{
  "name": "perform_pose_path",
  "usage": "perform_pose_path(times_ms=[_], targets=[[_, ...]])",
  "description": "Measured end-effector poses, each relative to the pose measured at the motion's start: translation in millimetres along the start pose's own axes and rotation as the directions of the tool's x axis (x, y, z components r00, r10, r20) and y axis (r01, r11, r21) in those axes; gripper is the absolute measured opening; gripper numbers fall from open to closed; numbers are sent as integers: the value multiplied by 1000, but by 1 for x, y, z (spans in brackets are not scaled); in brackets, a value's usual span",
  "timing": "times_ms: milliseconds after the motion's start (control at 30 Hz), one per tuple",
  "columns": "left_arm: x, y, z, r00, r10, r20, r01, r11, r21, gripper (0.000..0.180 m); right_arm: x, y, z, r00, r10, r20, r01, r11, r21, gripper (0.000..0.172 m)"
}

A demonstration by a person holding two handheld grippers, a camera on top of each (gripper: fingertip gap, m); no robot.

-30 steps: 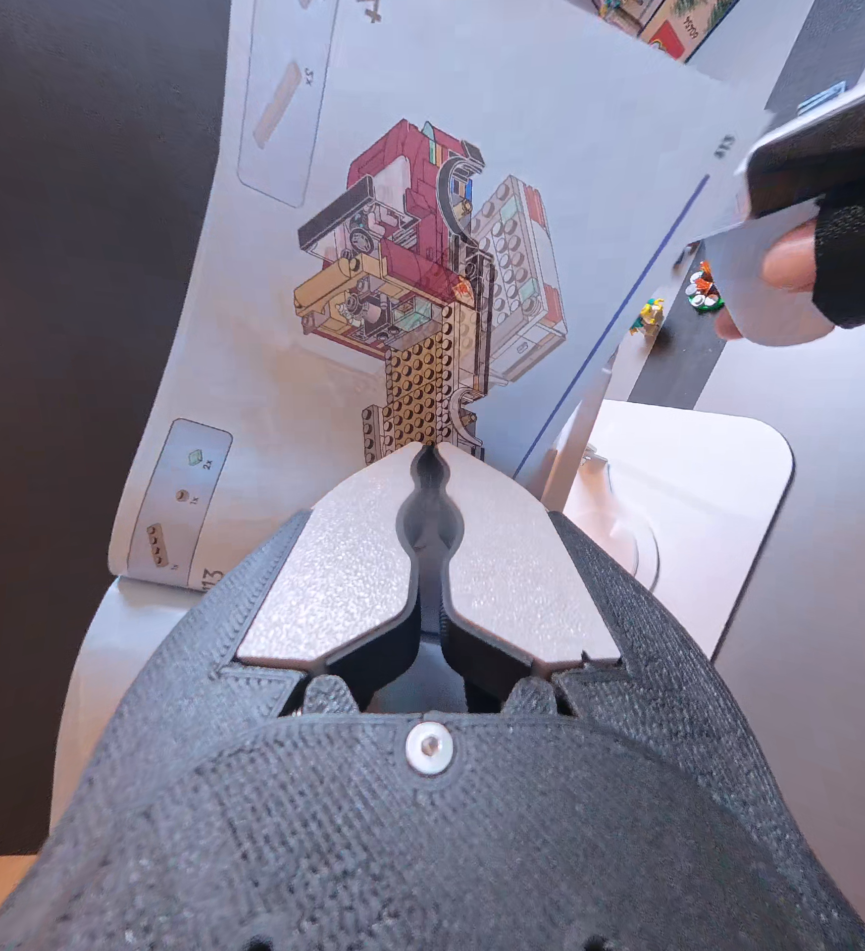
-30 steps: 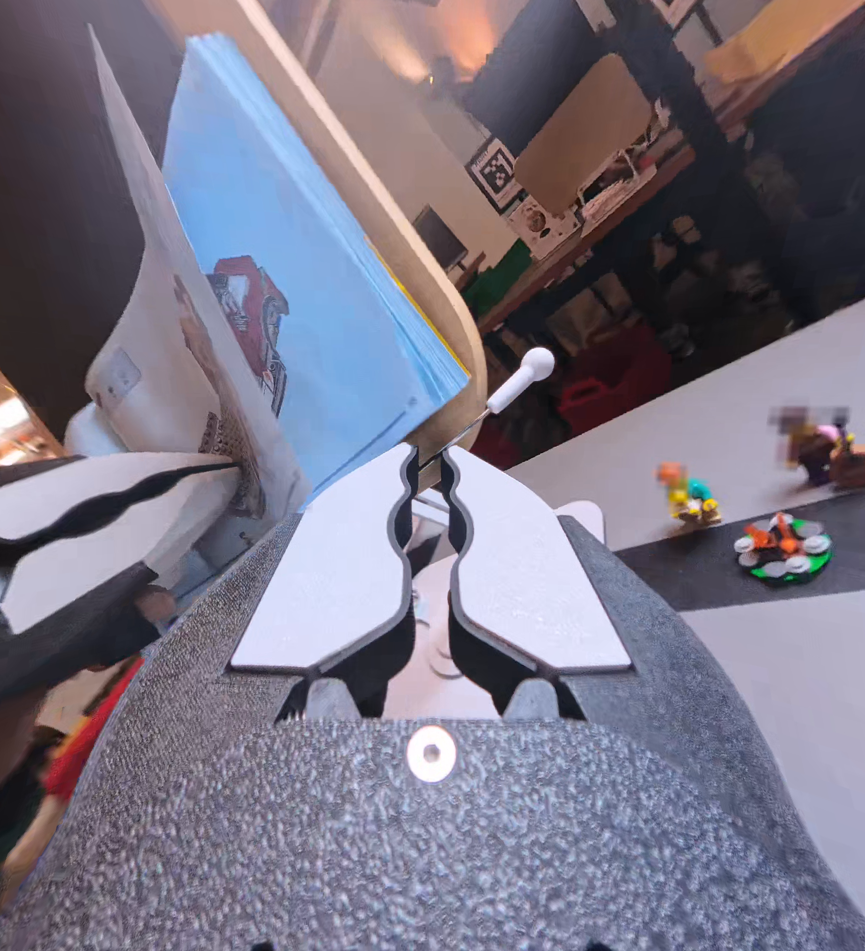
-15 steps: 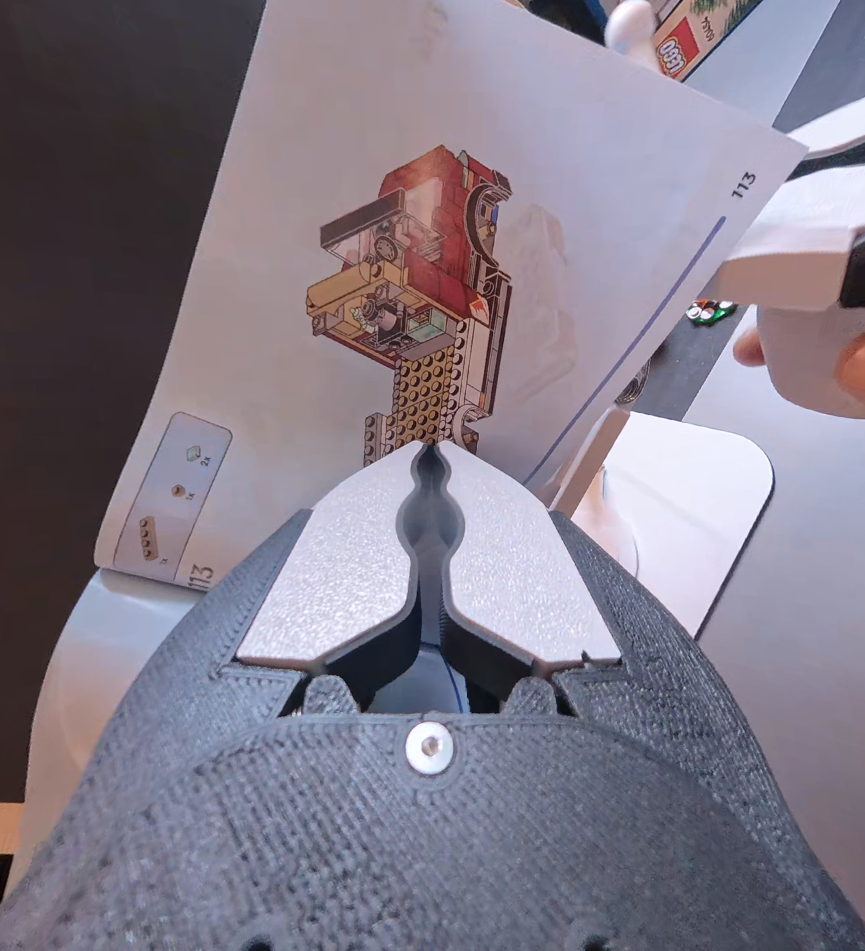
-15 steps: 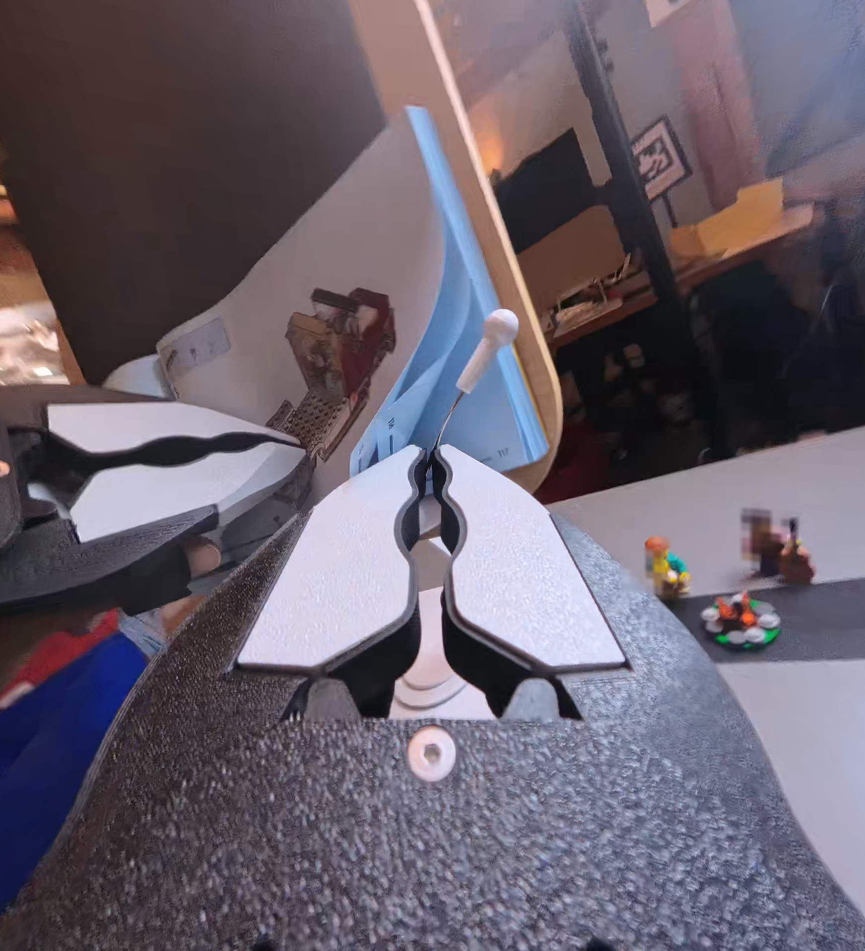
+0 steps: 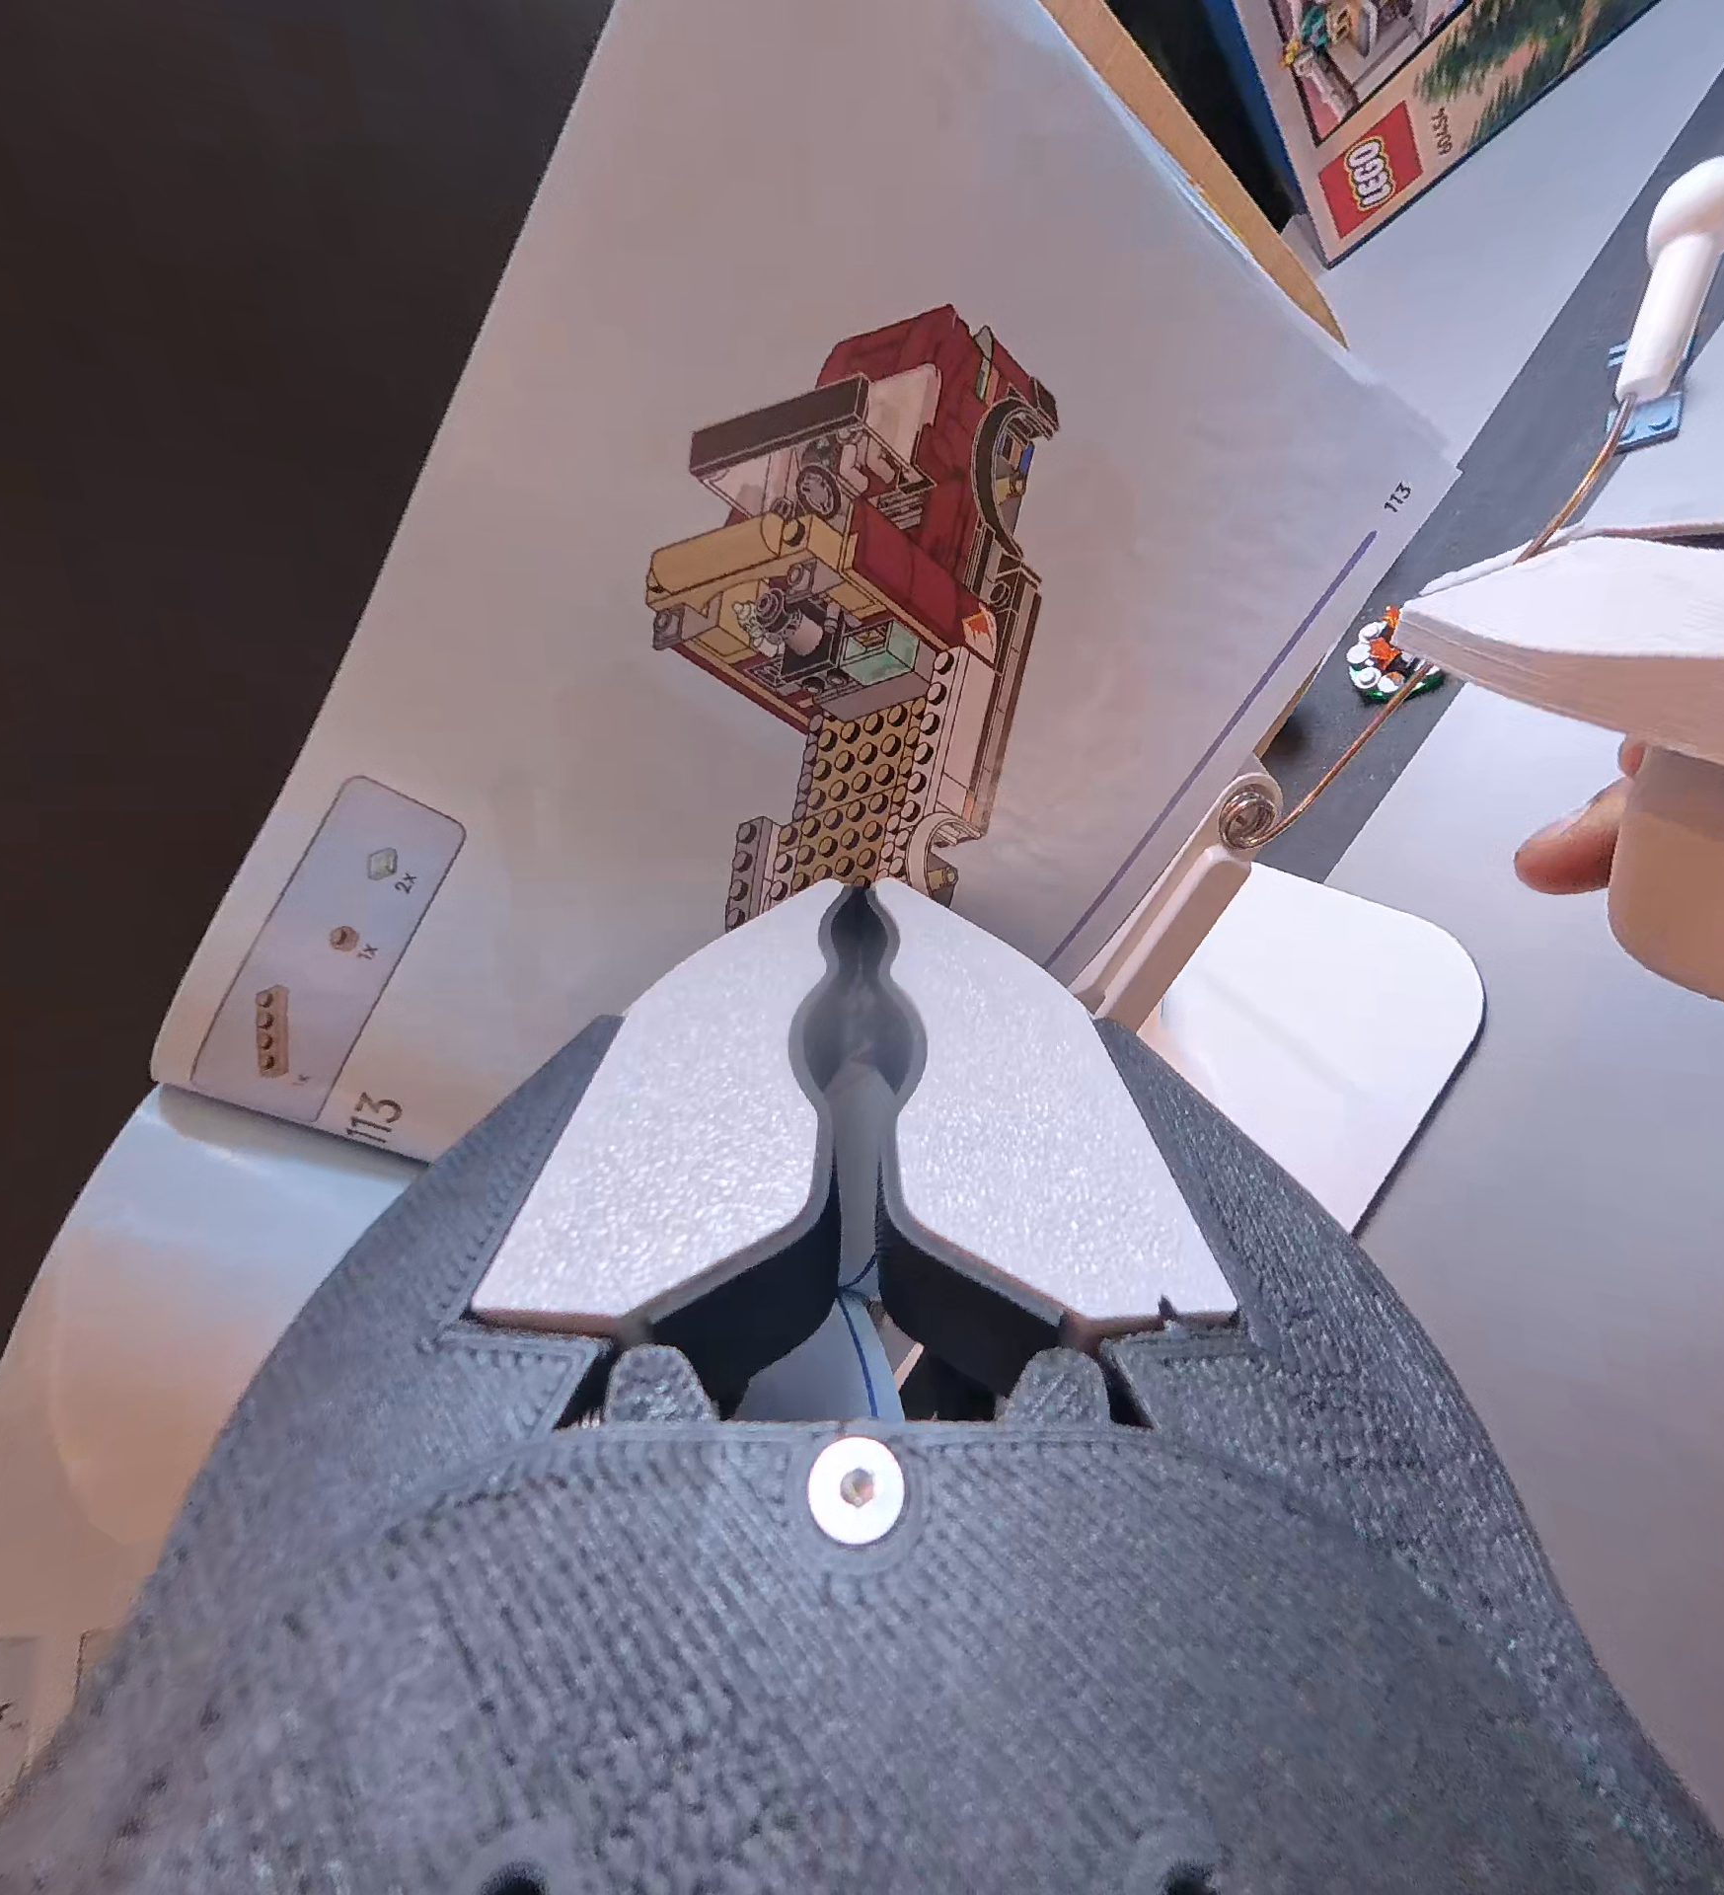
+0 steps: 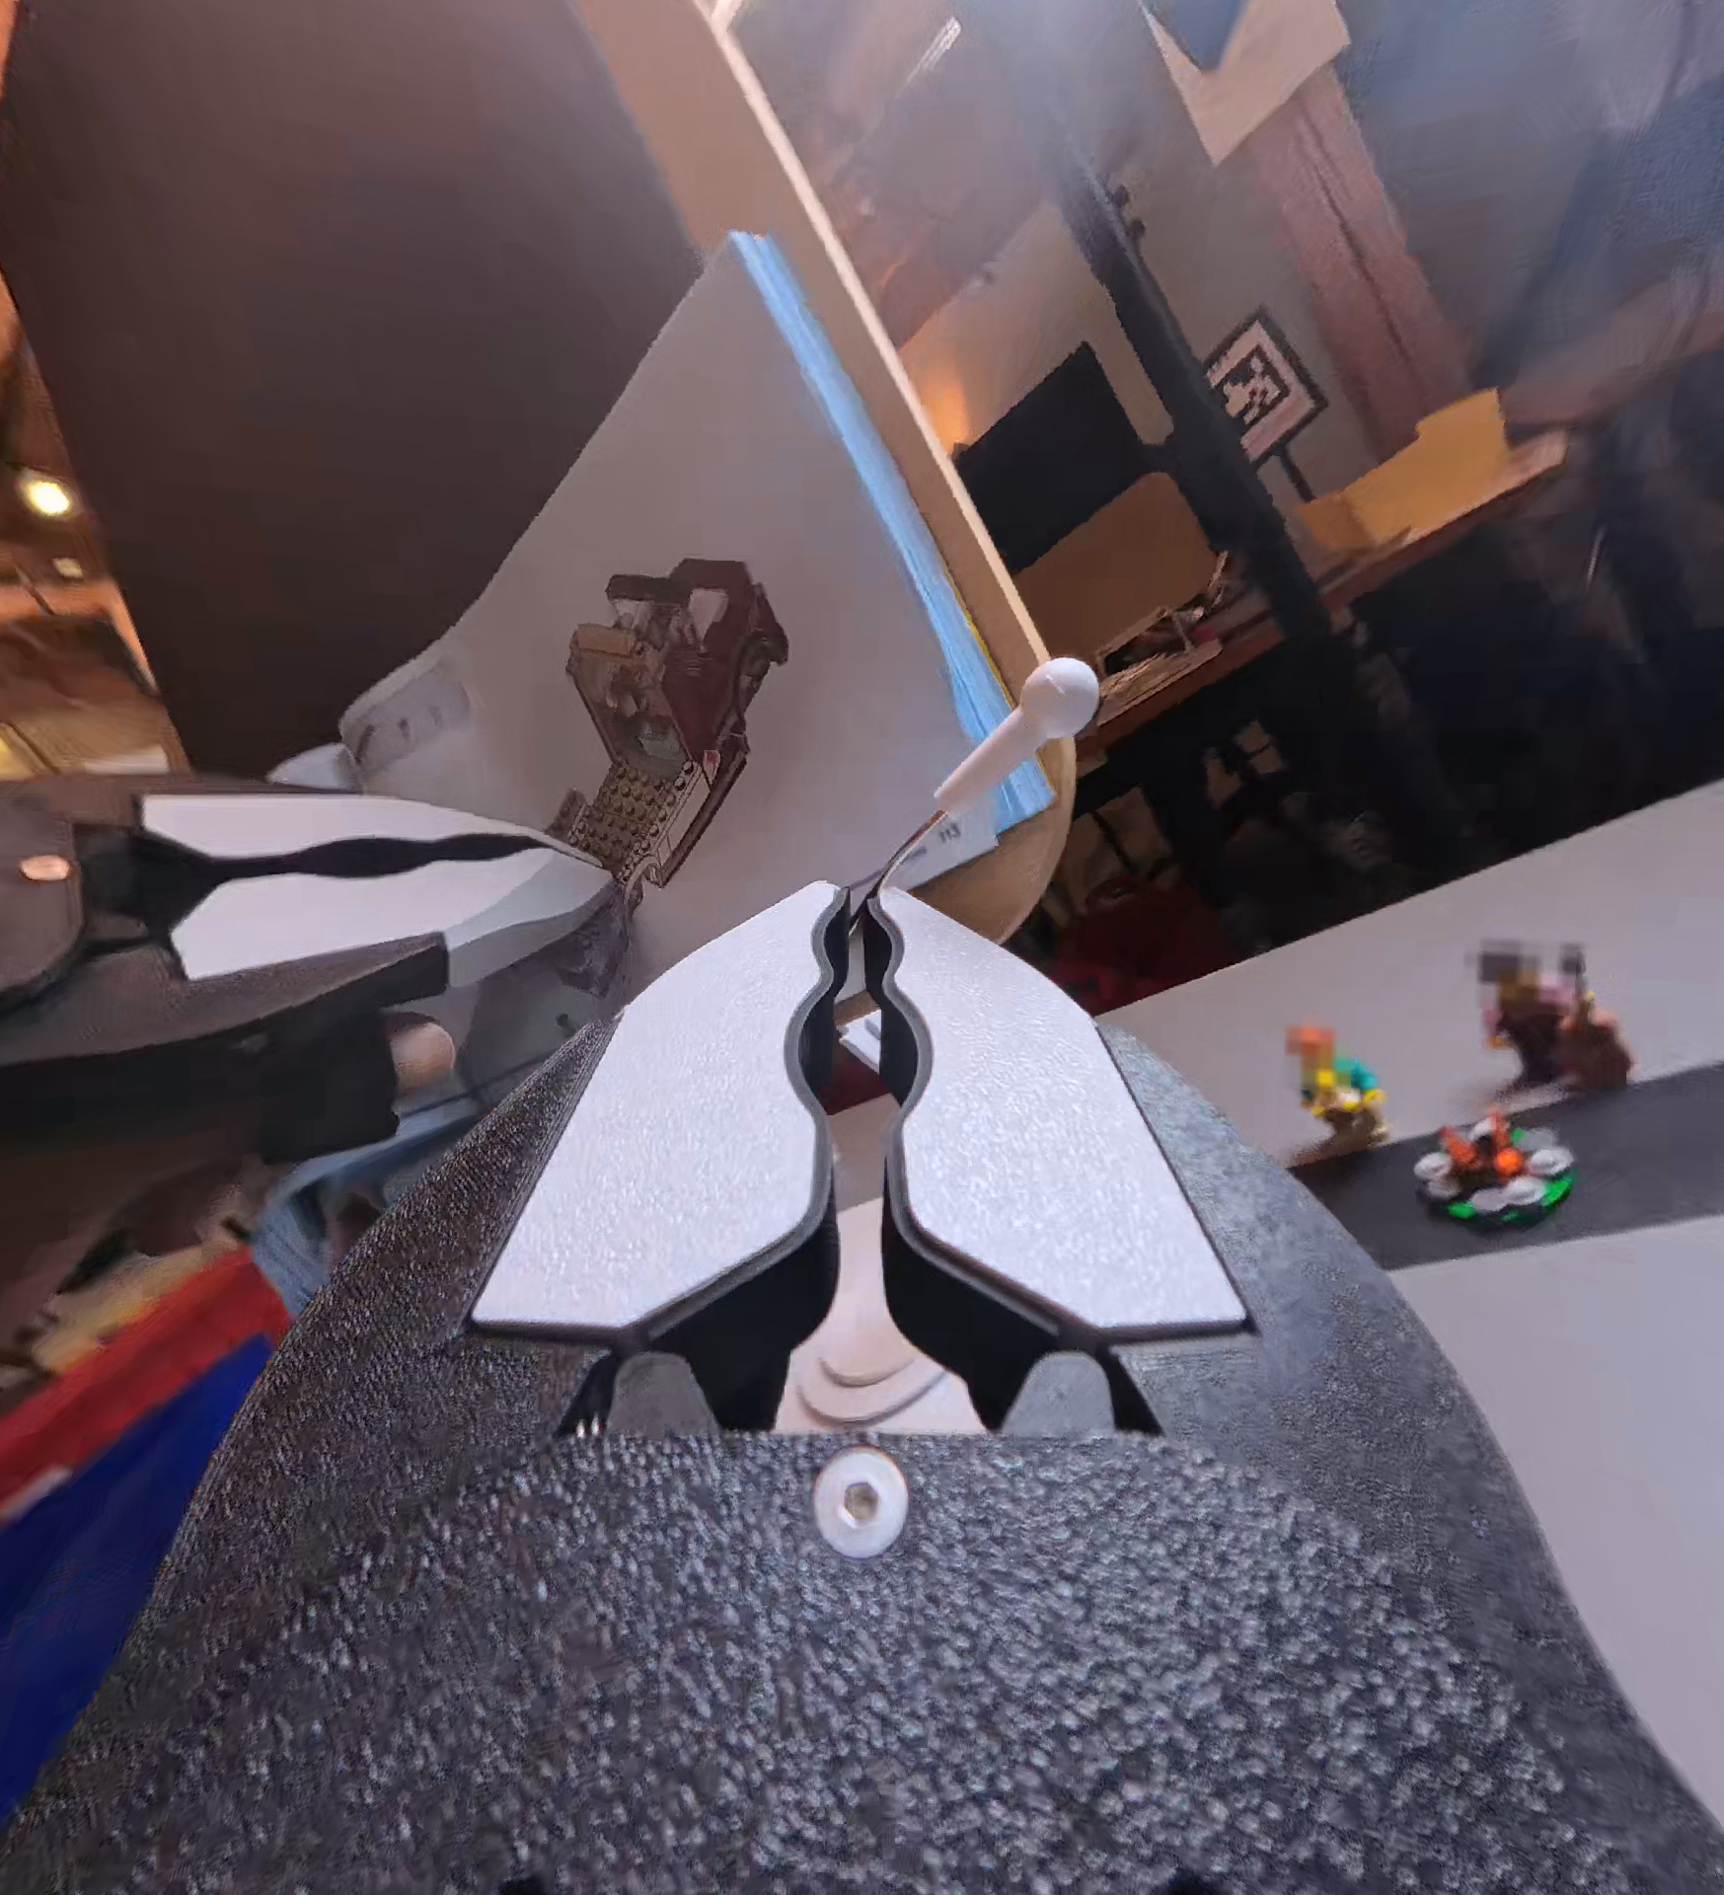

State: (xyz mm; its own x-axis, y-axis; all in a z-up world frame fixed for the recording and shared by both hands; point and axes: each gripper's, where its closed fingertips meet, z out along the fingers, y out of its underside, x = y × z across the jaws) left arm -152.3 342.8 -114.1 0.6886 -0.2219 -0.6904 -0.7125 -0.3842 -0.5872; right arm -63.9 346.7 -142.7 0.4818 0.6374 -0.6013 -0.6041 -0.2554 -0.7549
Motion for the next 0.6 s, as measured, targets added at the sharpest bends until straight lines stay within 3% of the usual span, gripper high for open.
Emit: perform_pose_path(times_ms=[33, 67, 133, 200, 400, 500, 600], targets=[[0, 0, 0, 1000, -2, -2, 2, 1000, 1, 0, -4, -2, 1, 993, -116, -11, 116, 993, -6, 3], [1, -1, -1, 1000, -3, -8, 3, 1000, 5, 0, -9, -5, 3, 966, -260, -16, 259, 966, -21, 3], [3, -3, -2, 1000, 5, -14, -5, 1000, 15, 0, -20, -8, 12, 844, -536, 2, 534, 842, -77, 3], [3, -3, -2, 1000, 10, -10, -10, 1000, 23, 0, -25, -7, 21, 733, -680, 38, 677, 722, -144, 4], [3, -2, -7, 1000, 13, -7, -12, 997, 75, 0, -27, -3, 29, 692, -719, 64, 713, 666, -221, 4], [-4, 0, -17, 997, 54, 57, -59, 993, 105, 0, -28, -2, 28, 698, -714, 54, 706, 673, -222, 4], [-6, 8, -33, 999, 25, 44, -31, 989, 143, 0, -28, -2, 28, 694, -718, 53, 709, 669, -224, 4]])
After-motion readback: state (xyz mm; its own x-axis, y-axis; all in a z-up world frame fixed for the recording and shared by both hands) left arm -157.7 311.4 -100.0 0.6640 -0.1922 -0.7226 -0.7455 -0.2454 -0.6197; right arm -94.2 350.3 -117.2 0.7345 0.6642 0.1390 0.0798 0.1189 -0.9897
